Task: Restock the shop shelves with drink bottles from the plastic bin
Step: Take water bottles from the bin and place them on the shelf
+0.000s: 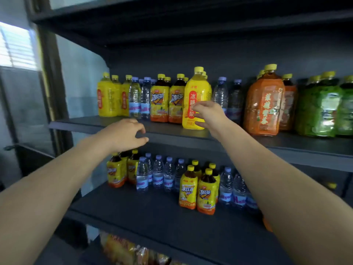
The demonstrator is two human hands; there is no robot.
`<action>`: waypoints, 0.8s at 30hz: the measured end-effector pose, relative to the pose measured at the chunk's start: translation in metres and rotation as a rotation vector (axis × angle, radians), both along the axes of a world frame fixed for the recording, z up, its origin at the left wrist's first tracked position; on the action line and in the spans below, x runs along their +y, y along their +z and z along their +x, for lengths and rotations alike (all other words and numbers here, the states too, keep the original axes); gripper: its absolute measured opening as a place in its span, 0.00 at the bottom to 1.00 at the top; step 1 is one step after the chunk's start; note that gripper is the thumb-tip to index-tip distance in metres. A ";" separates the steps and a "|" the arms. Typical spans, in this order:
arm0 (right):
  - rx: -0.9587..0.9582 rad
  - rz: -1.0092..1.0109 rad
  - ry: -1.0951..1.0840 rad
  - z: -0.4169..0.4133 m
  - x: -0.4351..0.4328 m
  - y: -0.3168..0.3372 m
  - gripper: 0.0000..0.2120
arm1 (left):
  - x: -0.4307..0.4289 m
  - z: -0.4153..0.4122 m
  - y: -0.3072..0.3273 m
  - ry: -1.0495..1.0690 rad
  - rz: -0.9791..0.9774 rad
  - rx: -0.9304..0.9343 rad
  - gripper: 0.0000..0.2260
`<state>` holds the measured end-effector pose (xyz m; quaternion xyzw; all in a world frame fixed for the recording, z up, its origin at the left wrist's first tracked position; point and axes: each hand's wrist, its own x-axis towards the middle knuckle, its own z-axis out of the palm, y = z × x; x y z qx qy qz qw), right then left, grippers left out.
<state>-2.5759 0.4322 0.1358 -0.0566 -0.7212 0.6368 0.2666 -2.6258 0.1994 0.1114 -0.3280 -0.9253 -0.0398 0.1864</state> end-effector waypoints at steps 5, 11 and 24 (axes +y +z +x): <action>-0.077 0.049 0.213 0.030 -0.036 -0.028 0.13 | -0.048 0.073 -0.030 0.255 0.042 -0.001 0.19; -0.183 0.085 0.514 0.071 -0.104 -0.070 0.17 | -0.117 0.188 -0.069 0.570 0.019 -0.095 0.17; -0.320 0.121 0.995 0.182 -0.301 -0.145 0.17 | -0.230 0.396 -0.150 1.202 -0.002 -0.161 0.22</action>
